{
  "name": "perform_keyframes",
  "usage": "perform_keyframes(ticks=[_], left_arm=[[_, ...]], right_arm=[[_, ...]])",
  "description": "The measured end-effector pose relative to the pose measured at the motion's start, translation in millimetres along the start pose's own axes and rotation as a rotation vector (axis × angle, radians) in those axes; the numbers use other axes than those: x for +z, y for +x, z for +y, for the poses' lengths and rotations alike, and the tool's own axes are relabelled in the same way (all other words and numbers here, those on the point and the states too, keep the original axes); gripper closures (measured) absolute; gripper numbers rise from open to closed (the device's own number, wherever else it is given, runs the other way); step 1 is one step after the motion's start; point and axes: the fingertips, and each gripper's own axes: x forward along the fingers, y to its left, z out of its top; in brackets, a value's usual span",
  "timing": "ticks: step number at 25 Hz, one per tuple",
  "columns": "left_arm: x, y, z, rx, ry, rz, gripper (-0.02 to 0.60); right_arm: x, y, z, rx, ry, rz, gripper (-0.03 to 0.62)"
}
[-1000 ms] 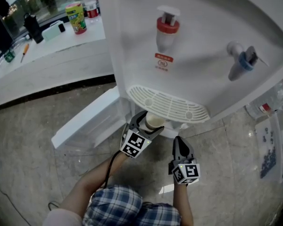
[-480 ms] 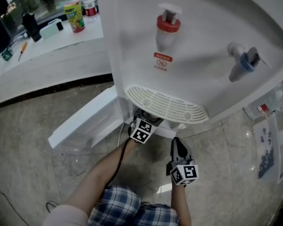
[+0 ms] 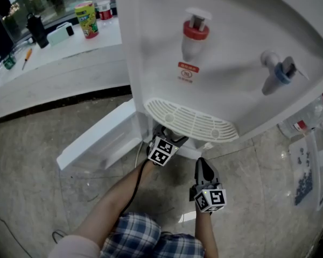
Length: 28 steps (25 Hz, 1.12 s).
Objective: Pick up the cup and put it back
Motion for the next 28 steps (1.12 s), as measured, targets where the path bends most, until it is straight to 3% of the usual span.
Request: perform_keyframes(ticks=[10,14,19,24,26,28], left_arm=[[10.8,-28.3,-10.5,-0.012,0.001,-0.047,0.172],[32.3,-56.8,-26.9,-0.048,0.01,-0.111,0.173],[63.6,-102.6,-43.0,-0.1,-0.047,-0.131,0.186],[105.4,-165.4,-53.0,-0.078,-0.056,-0.106,0.462],[127.7,-192.7,-54.3,-0.054,-0.043,-0.102,0.522],[153.8,-220.3,-54.6,-0.04,-0.065,-0.096,0.534]], right_arm=[[2.5,-1.7,2.7,0.006,-0.002,-0.006,0.577],[9.5,-4.6,2.9,-0.011,-0.021,-0.01,0.577],[36.2,-22.3,7.4,-0.057,-0.019,-0.022,0.577],[73.5,-52.9,23.6,-0.113,0.012,-0.003,0.577],[95.3,-63.5,32.3,-0.14,0.027,0.008,0.577],[125.1,-75.0,45.0,-0.163,0.033,0.014,0.577]])
